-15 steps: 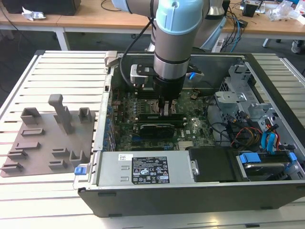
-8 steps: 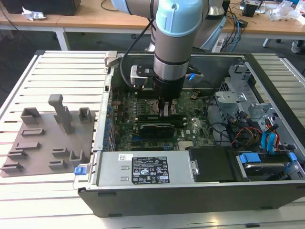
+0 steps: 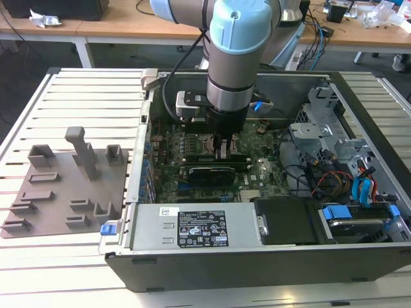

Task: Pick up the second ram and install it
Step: 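Insert the second ram into the second slot, then press down the second ram until it locks into place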

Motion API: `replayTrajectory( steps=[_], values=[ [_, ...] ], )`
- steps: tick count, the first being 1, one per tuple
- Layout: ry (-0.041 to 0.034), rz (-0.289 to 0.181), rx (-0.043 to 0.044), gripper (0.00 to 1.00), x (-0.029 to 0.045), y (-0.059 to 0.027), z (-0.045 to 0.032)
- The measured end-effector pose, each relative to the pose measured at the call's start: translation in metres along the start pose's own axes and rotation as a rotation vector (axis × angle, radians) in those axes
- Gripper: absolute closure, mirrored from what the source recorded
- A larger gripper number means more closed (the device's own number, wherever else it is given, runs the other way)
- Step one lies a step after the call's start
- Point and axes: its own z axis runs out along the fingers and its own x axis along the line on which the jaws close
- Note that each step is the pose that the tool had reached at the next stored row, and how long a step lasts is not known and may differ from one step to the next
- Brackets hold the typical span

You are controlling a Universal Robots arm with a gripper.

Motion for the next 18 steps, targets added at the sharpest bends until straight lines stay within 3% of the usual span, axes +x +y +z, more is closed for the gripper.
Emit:
replayTrajectory(
  steps=[1,2,4,6,7,8,17,18],
  values=[
    [0.0003,0.0,-0.0001,0.79,0.0,0.0,-0.0006],
    [0.0,0.0,0.0001,0.79,-0.0002,0.0,-0.0034],
    [0.0004,0.0,-0.0001,0.79,-0.0011,0.0001,-0.0141],
    [0.0004,0.0,0.0,0.79,-0.0091,0.0008,-0.0364],
    [0.0028,0.0,0.0001,0.87,-0.0146,0.0012,-0.0469],
    [0.0052,0.0,0.0004,0.9,-0.0171,0.0014,-0.0526],
    [0.0061,0.0,0.0004,0.9,-0.0172,0.0008,-0.0537],
    [0.0081,0.0,-0.0007,0.9,-0.0177,-0.0054,-0.0533]
  ],
)
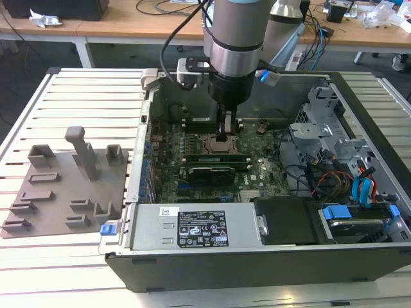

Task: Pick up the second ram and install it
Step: 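Press down the second ram until it locks into place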

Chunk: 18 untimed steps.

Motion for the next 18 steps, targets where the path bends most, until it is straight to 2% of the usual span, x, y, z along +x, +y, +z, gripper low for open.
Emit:
replayTrajectory(
  steps=[1,2,3,4,5,6,8,10,16,18],
  values=[
    [0.0025,0.0,-0.0051,0.9,-0.0007,-0.0102,0.0011],
    [0.0107,0.001,-0.0106,0.9,-0.0017,-0.0253,0.0032],
    [0.014,0.001,-0.0142,0.9,-0.0023,-0.0346,0.0048],
    [0.0144,0.001,-0.0186,0.9,-0.0014,-0.0437,0.0075],
    [0.0147,0.001,-0.0227,0.9,0.0,-0.056,0.0141],
    [0.0148,0.001,-0.0242,0.9,0.0024,-0.0566,0.0205],
    [0.0148,0.001,-0.0252,0.9,0.0037,-0.0564,0.0272],
    [0.015,0.001,-0.0252,0.9,0.0041,-0.0528,0.0286],
    [0.0152,0.0,-0.0254,0.9,0.0047,-0.0524,0.0385],
    [0.0142,0.0,-0.0252,0.9,0.0045,-0.0525,0.0381]
  ],
)
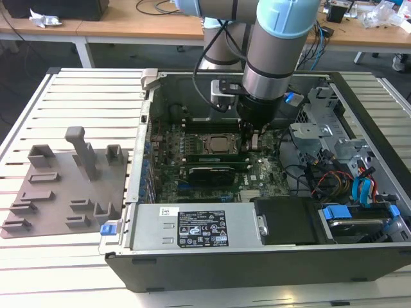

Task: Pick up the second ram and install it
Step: 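Press down the second ram until it locks into place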

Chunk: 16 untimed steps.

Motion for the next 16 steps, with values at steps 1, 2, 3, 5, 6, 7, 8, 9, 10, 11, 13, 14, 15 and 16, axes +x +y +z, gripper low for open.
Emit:
replayTrajectory(
  steps=[1,2,3,5,6,7,8,9,10,11,13,14,15,16],
  values=[
    [-0.0006,0.0,0.0007,0.9,-0.0003,0.0004,-0.0061],
    [0.0002,0.0,0.003,0.9,-0.0002,0.0027,-0.0099],
    [0.0,-0.001,0.0048,0.9,0.0007,0.0104,-0.0098],
    [0.0003,-0.001,0.0053,0.9,0.0045,0.0314,-0.0093],
    [0.0001,-0.001,0.0055,0.9,0.0063,0.0401,-0.0089],
    [0.0001,0.0,0.0056,0.9,0.0075,0.0469,-0.0085],
    [0.0,-0.001,0.0059,0.9,0.0089,0.056,-0.0079],
    [0.0,-0.001,0.006,0.9,0.0096,0.0609,-0.0075],
    [-0.0002,-0.001,0.0062,0.9,0.0101,0.0659,-0.0071],
    [-0.0004,-0.001,0.0074,0.9,0.0111,0.0779,-0.0056],
    [-0.0011,-0.001,0.01,0.9,0.0125,0.0969,-0.003],
    [-0.0013,-0.001,0.0098,0.9,0.0125,0.0979,-0.0017],
    [-0.0011,-0.001,0.0097,0.9,0.0124,0.0983,-0.0004],
    [-0.0012,-0.001,0.0099,0.9,0.0123,0.0988,0.001]
  ],
)
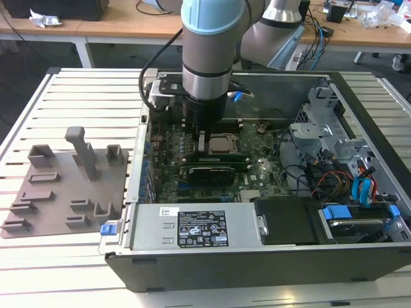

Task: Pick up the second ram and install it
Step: 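Press down the second ram until it locks into place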

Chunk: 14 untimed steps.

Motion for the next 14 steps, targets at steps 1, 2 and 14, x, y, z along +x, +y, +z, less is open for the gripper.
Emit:
replayTrajectory(
  steps=[1,2,14],
  values=[
    [0.0002,0.0,-0.0001,0.9,0.0,0.0008,0.0015],
    [0.0002,0.0,-0.0002,0.9,-0.0001,0.0013,0.0031],
    [-0.0045,0.002,-0.0471,0.9,-0.0108,-0.058,-0.0324]
  ],
)
